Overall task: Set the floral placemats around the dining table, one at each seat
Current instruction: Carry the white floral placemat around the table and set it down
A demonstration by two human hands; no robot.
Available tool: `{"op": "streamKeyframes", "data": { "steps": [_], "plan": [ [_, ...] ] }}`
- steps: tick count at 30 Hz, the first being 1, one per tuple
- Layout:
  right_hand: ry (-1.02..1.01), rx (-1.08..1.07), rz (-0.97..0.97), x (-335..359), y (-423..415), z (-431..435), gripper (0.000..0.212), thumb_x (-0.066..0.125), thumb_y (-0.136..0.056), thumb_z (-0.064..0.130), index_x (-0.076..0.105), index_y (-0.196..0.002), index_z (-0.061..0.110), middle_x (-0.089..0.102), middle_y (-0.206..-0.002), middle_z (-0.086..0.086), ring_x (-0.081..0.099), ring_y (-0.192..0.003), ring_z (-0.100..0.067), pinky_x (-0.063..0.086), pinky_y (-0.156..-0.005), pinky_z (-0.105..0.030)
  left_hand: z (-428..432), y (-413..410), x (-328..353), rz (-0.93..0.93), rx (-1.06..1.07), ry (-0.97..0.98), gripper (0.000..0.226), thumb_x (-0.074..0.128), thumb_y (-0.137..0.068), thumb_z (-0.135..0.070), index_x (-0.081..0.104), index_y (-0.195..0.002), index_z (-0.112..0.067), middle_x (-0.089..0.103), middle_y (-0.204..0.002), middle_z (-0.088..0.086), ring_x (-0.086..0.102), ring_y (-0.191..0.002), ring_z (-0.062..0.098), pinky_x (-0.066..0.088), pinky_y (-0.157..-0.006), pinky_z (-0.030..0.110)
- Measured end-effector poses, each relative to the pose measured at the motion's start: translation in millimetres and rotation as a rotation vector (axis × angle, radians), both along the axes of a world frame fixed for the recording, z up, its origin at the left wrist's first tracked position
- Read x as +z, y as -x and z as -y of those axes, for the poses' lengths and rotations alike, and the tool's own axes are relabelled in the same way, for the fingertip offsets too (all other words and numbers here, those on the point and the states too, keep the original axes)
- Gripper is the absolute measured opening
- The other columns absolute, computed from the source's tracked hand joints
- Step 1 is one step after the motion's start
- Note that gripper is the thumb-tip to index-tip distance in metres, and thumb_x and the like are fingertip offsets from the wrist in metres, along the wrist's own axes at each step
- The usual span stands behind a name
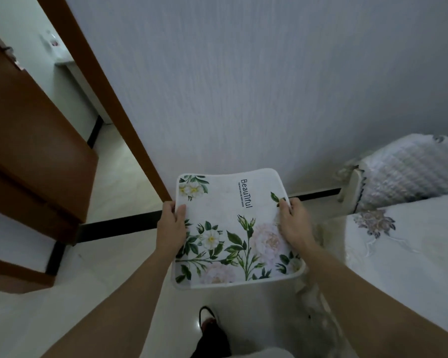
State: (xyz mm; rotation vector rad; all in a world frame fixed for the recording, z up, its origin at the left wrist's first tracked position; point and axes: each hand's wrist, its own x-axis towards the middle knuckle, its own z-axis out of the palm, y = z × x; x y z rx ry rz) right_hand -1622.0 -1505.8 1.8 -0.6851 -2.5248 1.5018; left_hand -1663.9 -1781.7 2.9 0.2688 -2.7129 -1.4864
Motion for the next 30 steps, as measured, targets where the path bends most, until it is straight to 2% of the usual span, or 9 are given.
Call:
{"op": "streamKeyframes", "data": {
  "steps": [5, 11, 13, 18, 21, 24, 30],
  "plan": [
    [-0.019, -0.100, 0.010, -9.0, 55.2, -22.5, 0.027, 0.040, -0.103, 0.032, 0.054, -0.097, 0.010, 0.058, -0.083, -0.002, 0.053, -0.071, -0.012, 0.037, -0.055, -0.028, -29.4, 82.7, -8.1, 0.000, -0.110, -0.032, 0.017, 0.042, -0.103, -0.033, 0.045, -0.104, -0.015, 0.059, -0.086, 0.001, 0.061, -0.078, 0.017, 0.046, -0.060, 0.030],
    [-0.050, -0.252, 0.025, -11.4, 145.9, -47.1, 0.028, 0.041, -0.102, 0.033, 0.056, -0.094, 0.011, 0.057, -0.081, 0.002, 0.053, -0.071, -0.009, 0.036, -0.054, -0.026, -64.0, 212.0, -20.5, 0.023, -0.251, -0.091, 0.016, 0.043, -0.102, -0.034, 0.046, -0.106, -0.018, 0.064, -0.090, 0.002, 0.065, -0.082, 0.022, 0.054, -0.068, 0.038],
    [-0.071, -0.327, 0.042, -6.6, 174.2, -53.5, 0.027, 0.041, -0.102, 0.033, 0.055, -0.093, 0.012, 0.057, -0.081, 0.002, 0.052, -0.071, -0.008, 0.035, -0.054, -0.026, -76.1, 257.4, -18.6, 0.042, -0.318, -0.099, 0.017, 0.044, -0.102, -0.036, 0.047, -0.106, -0.019, 0.066, -0.092, 0.003, 0.067, -0.083, 0.022, 0.057, -0.071, 0.045],
    [-0.109, -0.479, 0.058, 9.6, 229.8, -71.7, 0.029, 0.040, -0.103, 0.033, 0.053, -0.088, 0.011, 0.053, -0.077, 0.002, 0.048, -0.068, -0.010, 0.032, -0.054, -0.025, -115.8, 353.5, -1.1, 0.043, -0.463, -0.119, 0.014, 0.045, -0.101, -0.035, 0.047, -0.104, -0.021, 0.065, -0.093, 0.002, 0.066, -0.084, 0.022, 0.057, -0.074, 0.051],
    [-0.117, -0.578, 0.063, 14.6, 244.4, -87.2, 0.028, 0.040, -0.103, 0.034, 0.052, -0.090, 0.012, 0.052, -0.078, 0.005, 0.047, -0.069, -0.006, 0.033, -0.056, -0.023, -148.4, 386.1, 9.3, 0.032, -0.566, -0.109, 0.015, 0.044, -0.102, -0.033, 0.047, -0.105, -0.019, 0.063, -0.090, -0.001, 0.065, -0.081, 0.019, 0.058, -0.074, 0.049],
    [-0.124, -0.668, 0.061, 16.7, 246.4, -107.4, 0.030, 0.040, -0.102, 0.036, 0.052, -0.088, 0.012, 0.054, -0.078, 0.002, 0.048, -0.068, -0.012, 0.033, -0.055, -0.026, -181.5, 405.3, 11.6, 0.039, -0.660, -0.121, 0.014, 0.044, -0.102, -0.033, 0.047, -0.103, -0.019, 0.065, -0.091, 0.001, 0.065, -0.081, 0.020, 0.058, -0.073, 0.049],
    [-0.163, -0.831, 0.096, 16.5, 238.0, -152.6, 0.033, 0.039, -0.102, 0.039, 0.055, -0.095, 0.012, 0.058, -0.082, -0.001, 0.053, -0.075, -0.019, 0.033, -0.059, -0.032, -259.1, 427.1, 13.8, 0.041, -0.829, -0.112, 0.018, 0.042, -0.102, -0.036, 0.047, -0.105, -0.019, 0.067, -0.093, 0.004, 0.067, -0.081, 0.022, 0.057, -0.072, 0.047]
  ]
}}
